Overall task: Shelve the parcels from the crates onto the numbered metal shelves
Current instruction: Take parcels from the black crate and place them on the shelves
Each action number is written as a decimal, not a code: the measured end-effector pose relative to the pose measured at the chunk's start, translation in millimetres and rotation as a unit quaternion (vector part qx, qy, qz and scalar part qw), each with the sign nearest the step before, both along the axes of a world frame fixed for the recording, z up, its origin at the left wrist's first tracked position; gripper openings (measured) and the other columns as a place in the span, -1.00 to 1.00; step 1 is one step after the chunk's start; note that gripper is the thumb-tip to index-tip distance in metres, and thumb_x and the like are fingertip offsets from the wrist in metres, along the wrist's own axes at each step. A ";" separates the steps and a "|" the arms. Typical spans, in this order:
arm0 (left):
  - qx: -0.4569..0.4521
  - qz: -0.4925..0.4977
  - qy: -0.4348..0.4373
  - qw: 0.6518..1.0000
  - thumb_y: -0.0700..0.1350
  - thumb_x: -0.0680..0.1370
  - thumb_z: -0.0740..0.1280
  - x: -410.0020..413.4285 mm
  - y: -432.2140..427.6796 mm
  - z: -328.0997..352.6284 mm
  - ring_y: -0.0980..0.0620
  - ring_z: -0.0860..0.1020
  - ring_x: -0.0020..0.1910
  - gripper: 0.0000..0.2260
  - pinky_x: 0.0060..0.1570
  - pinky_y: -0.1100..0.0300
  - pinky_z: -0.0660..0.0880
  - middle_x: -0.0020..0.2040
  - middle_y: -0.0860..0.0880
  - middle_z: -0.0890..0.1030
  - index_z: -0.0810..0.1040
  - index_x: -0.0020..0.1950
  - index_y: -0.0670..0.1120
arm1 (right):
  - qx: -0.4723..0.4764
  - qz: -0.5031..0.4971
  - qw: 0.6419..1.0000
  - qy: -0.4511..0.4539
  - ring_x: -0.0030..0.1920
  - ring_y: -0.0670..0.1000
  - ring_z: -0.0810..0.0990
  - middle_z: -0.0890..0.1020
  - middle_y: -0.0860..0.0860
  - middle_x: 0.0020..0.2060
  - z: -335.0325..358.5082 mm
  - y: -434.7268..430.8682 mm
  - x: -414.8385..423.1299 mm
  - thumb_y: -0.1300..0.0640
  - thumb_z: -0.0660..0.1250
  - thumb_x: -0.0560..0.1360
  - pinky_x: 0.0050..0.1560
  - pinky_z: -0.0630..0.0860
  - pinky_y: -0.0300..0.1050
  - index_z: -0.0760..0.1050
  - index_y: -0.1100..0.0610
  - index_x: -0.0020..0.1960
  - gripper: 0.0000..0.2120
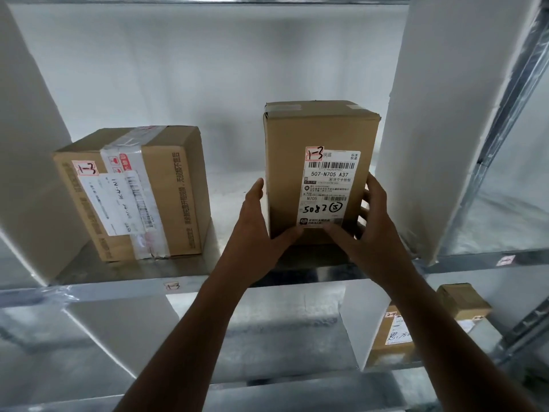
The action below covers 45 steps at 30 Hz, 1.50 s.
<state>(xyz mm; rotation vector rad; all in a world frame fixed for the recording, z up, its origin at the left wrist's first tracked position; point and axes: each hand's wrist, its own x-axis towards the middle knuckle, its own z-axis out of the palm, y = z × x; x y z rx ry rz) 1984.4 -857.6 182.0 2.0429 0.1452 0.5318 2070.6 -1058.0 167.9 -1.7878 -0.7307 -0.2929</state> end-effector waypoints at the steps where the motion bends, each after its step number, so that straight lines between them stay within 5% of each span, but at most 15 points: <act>1: 0.004 0.019 0.001 1.000 0.04 0.46 0.57 -4.6 -2.3 -0.3 -0.07 0.24 0.60 -0.04 0.52 -0.17 0.31 0.65 0.10 0.17 0.00 0.65 0.15 | -0.004 -0.010 1.000 0.011 0.55 -0.02 0.36 0.30 -0.18 0.56 -1.1 -2.7 -3.1 0.12 0.55 0.51 0.41 0.53 0.01 0.05 -0.07 0.64 -0.10; 3: 0.023 0.060 -0.010 0.998 0.12 0.44 0.54 -18.5 -8.7 -2.9 -0.02 0.23 0.60 -0.06 0.53 -0.08 0.28 0.66 0.12 0.15 0.02 0.65 0.17 | -0.014 -0.051 0.999 -0.003 0.58 -0.08 0.25 0.23 -0.11 0.63 -3.6 -7.7 -13.7 0.06 0.53 0.54 0.52 0.38 0.04 0.07 -0.07 0.65 -0.14; 7: 0.118 0.134 -0.029 0.983 0.24 0.49 0.43 -49.4 -20.9 -11.7 0.16 0.20 0.56 -0.20 0.41 0.22 0.11 0.64 0.16 0.18 0.09 0.63 0.19 | -0.056 -0.064 0.990 -0.112 0.49 -0.29 0.17 0.26 -0.07 0.58 -7.2 -17.4 -34.8 -0.03 0.42 0.57 0.41 0.18 -0.46 0.11 0.00 0.63 -0.25; 11: 0.135 0.176 -0.005 0.975 0.36 0.49 0.25 -66.8 -27.8 -4.5 0.01 0.29 0.57 -0.29 0.38 0.13 0.22 0.62 0.14 0.25 0.20 0.59 0.17 | 0.000 -0.045 0.999 -0.011 0.59 0.06 0.30 0.23 -0.01 0.64 9.2 -26.4 -31.8 -0.08 0.42 0.58 0.57 0.34 0.13 0.07 -0.01 0.66 -0.21; 15: 0.066 0.195 0.003 0.979 0.35 0.51 0.29 -61.6 -35.9 3.9 -0.03 0.31 0.56 -0.31 0.49 -0.03 0.28 0.63 0.14 0.25 0.21 0.59 0.20 | -0.009 0.020 0.998 0.060 0.59 0.11 0.31 0.23 -0.01 0.65 15.5 -26.5 -24.9 -0.18 0.36 0.57 0.53 0.39 0.21 0.05 -0.07 0.66 -0.21; 18: -0.008 0.141 0.052 0.989 0.18 0.59 0.37 -47.5 -44.8 9.9 -0.10 0.28 0.59 -0.30 0.51 -0.18 0.33 0.65 0.11 0.21 0.11 0.65 0.15 | -0.019 0.053 0.998 0.037 0.48 0.07 0.47 0.39 -0.02 0.57 13.0 -22.9 -26.2 -0.05 0.36 0.64 0.29 0.59 -0.15 0.17 -0.07 0.59 -0.39; 20: -0.026 0.108 0.045 0.993 0.10 0.63 0.36 -42.1 -51.2 9.6 -0.13 0.33 0.56 -0.34 0.49 -0.16 0.35 0.61 0.10 0.29 0.12 0.65 0.13 | -0.019 0.055 0.998 0.006 0.41 0.01 0.52 0.44 -0.04 0.53 11.4 -20.8 -26.3 0.00 0.36 0.65 0.05 0.55 -0.45 0.22 -0.09 0.53 -0.47; 25: -0.048 0.110 0.021 0.993 0.06 0.64 0.35 -41.6 -61.0 3.8 -0.17 0.37 0.53 -0.37 0.46 -0.23 0.38 0.59 0.08 0.33 0.13 0.64 0.12 | -0.038 0.038 0.999 -0.004 0.34 -0.09 0.50 0.45 -0.04 0.52 10.0 -19.3 -24.8 -0.02 0.38 0.64 0.03 0.48 -0.46 0.18 -0.04 0.61 -0.38; 30: -0.036 0.102 0.021 0.994 0.09 0.63 0.35 -44.3 -56.8 0.0 -0.17 0.35 0.54 -0.35 0.48 -0.17 0.38 0.61 0.09 0.30 0.12 0.65 0.15 | -0.031 0.054 0.998 -0.004 0.43 0.06 0.52 0.44 -0.01 0.53 10.3 -22.9 -24.7 0.01 0.37 0.65 0.21 0.57 -0.19 0.17 0.00 0.62 -0.37; 36: 0.024 0.155 0.019 0.987 0.13 0.61 0.37 -62.5 -50.7 -8.7 -0.08 0.30 0.58 -0.31 0.47 -0.15 0.39 0.65 0.12 0.21 0.10 0.66 0.17 | -0.023 -0.018 0.999 -0.040 0.49 0.09 0.39 0.34 0.10 0.56 6.9 -22.7 -41.8 -0.04 0.37 0.64 0.02 0.36 -0.68 0.10 0.04 0.66 -0.29; 38: 0.087 0.180 0.010 0.980 0.16 0.60 0.36 -76.3 -48.3 -11.3 -0.06 0.29 0.58 -0.34 0.49 -0.14 0.36 0.64 0.12 0.24 0.15 0.64 0.18 | -0.013 -0.018 0.994 -0.105 0.55 0.12 0.34 0.35 0.11 0.56 3.0 -24.1 -54.7 -0.08 0.31 0.61 0.29 0.56 -0.25 0.21 0.08 0.60 -0.36; 40: 0.159 0.215 0.015 0.964 0.17 0.61 0.35 -93.8 -43.9 -13.1 -0.06 0.27 0.60 -0.38 0.51 -0.17 0.30 0.63 0.11 0.26 0.21 0.62 0.19 | -0.058 0.002 0.984 -0.167 0.64 0.19 0.19 0.29 0.12 0.62 -2.9 -22.3 -68.5 -0.10 0.27 0.62 0.54 0.36 0.26 0.31 0.14 0.59 -0.39; 45: 0.248 0.285 0.063 0.924 0.22 0.63 0.27 -151.8 -28.7 -27.5 -0.07 0.15 0.64 -0.47 0.60 -0.22 0.07 0.63 0.07 0.28 0.33 0.58 0.13 | -0.166 0.134 0.951 -0.224 0.68 0.10 0.09 0.29 0.03 0.63 -15.3 4.2 -103.2 -0.27 0.18 0.64 0.62 0.15 0.30 0.33 0.07 0.61 -0.35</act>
